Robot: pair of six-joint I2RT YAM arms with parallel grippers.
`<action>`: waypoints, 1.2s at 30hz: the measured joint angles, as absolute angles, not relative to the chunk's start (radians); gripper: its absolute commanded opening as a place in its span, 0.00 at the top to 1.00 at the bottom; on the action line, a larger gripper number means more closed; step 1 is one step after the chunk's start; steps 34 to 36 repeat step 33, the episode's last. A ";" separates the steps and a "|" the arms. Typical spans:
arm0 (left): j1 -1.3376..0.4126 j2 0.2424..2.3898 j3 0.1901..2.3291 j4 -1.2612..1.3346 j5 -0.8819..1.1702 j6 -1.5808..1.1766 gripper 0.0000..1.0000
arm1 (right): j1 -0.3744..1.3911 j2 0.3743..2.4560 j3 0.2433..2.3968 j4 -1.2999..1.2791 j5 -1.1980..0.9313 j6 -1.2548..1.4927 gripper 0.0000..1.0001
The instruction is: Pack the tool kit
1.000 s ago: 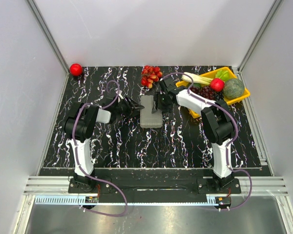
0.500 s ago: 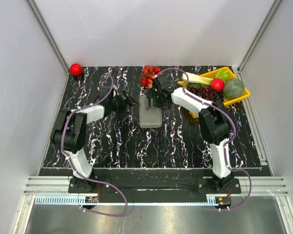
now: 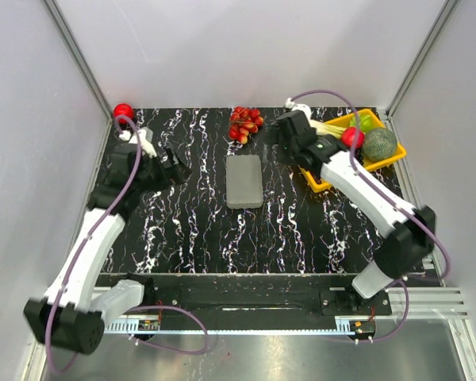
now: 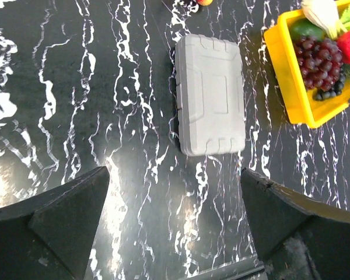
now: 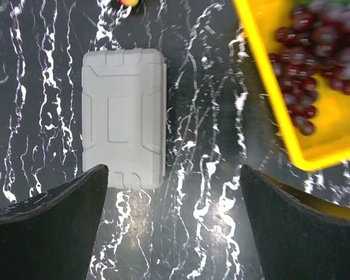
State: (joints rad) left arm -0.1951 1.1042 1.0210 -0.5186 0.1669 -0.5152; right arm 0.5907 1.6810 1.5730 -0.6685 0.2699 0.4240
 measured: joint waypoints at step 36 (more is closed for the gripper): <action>-0.196 0.499 1.173 -1.051 -0.164 -0.438 0.01 | 0.590 0.702 1.439 -0.870 0.628 0.388 0.01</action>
